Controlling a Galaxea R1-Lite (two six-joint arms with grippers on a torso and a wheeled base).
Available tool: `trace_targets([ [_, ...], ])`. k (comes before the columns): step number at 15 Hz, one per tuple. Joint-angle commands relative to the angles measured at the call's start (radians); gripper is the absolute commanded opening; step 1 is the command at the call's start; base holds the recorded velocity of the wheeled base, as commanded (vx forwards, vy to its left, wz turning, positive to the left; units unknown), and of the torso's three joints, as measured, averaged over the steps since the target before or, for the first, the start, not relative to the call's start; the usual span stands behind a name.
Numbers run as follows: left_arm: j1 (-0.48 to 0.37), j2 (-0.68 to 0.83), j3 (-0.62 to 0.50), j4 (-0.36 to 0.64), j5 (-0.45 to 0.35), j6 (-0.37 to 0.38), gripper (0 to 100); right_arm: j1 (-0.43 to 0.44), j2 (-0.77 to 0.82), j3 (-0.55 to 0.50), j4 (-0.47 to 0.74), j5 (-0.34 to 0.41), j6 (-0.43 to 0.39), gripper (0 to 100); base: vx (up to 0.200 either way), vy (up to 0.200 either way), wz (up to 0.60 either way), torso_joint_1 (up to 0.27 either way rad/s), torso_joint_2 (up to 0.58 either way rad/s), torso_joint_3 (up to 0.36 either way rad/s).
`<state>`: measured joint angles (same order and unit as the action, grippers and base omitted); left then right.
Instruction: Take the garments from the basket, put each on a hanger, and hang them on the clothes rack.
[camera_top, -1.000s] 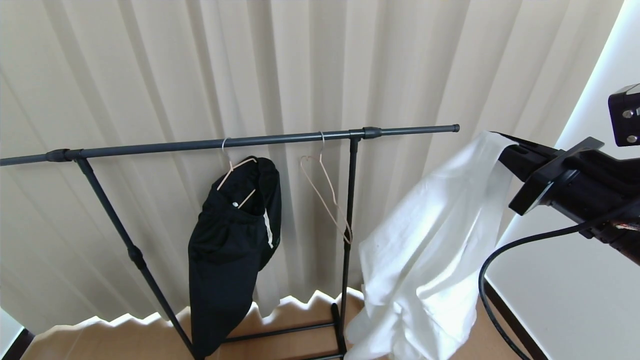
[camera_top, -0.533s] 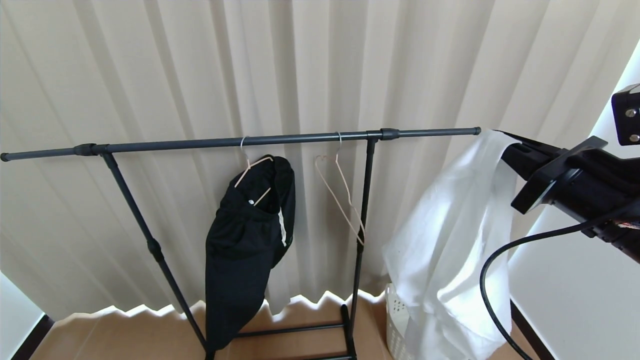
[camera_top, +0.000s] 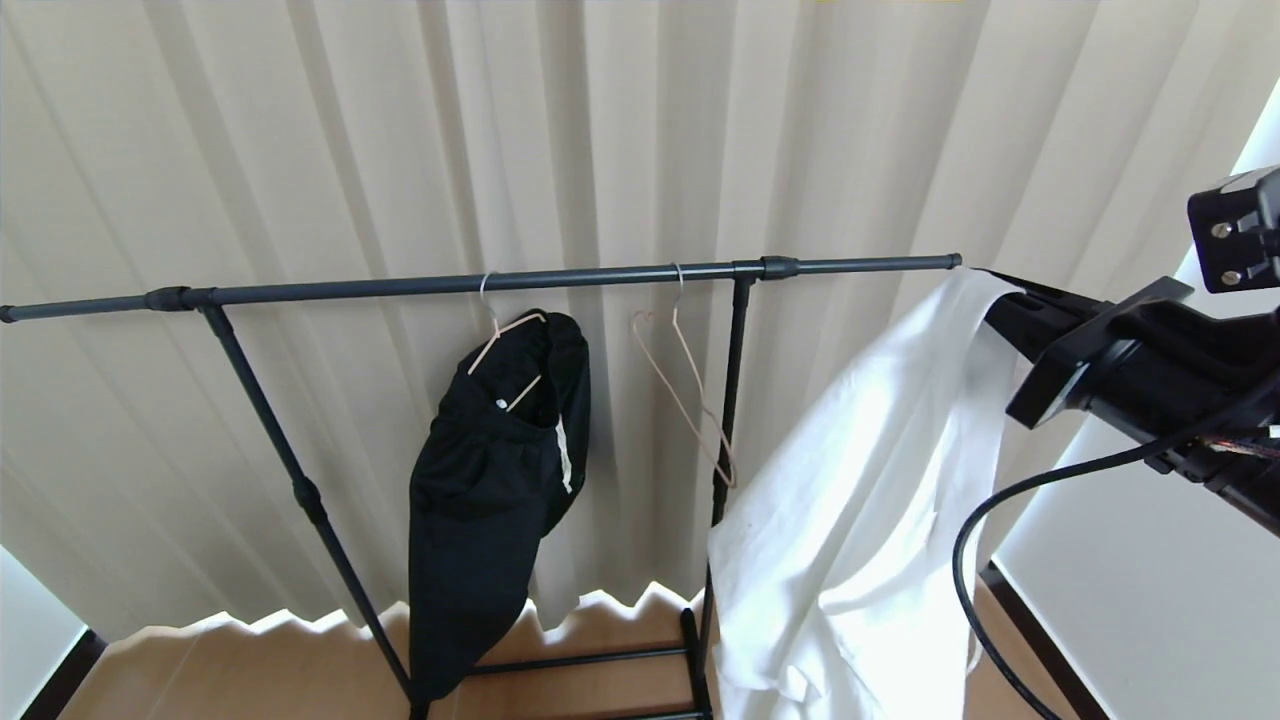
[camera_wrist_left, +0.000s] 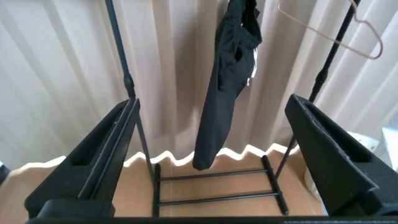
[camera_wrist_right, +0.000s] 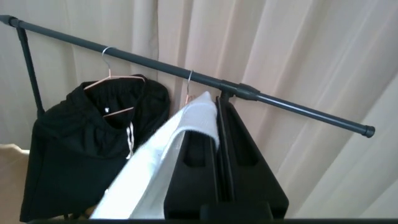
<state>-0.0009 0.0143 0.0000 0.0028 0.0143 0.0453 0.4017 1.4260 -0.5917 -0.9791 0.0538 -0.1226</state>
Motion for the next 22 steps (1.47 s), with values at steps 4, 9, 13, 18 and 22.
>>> trace_targets([
  [4, -0.005, 0.368, -0.080, -0.012, -0.100, 0.082, 100, 0.014, 0.085, -0.132, 0.307, -0.131, 0.018, 0, 0.000, 0.000, 0.00, 0.000, 0.00, 0.000],
  [9, -0.242, 0.931, -0.437, 0.006, -0.115, -0.349, 100, 0.095, 0.099, -0.438, 0.863, -0.089, 0.231, 0, 0.000, 0.000, 0.00, 0.000, 0.00, 0.000],
  [13, -0.455, 1.078, -0.453, 0.071, 0.050, -0.530, 100, 0.135, 0.177, -0.473, 0.872, -0.086, 0.256, 0, 0.000, 0.000, 0.00, 0.000, 0.00, 0.000],
  [18, -0.527, 1.113, -0.548, 0.098, 0.055, -0.532, 100, 0.192, 0.179, -0.433, 0.795, -0.081, 0.251, 0, 0.000, 0.000, 0.00, 0.000, 0.00, 0.000],
  [22, -0.573, 1.343, -0.706, 0.092, 0.046, -0.529, 100, 0.276, 0.228, -0.441, 0.749, -0.095, 0.254, 0, 0.000, 0.000, 0.00, 0.000, 0.00, 0.000],
])
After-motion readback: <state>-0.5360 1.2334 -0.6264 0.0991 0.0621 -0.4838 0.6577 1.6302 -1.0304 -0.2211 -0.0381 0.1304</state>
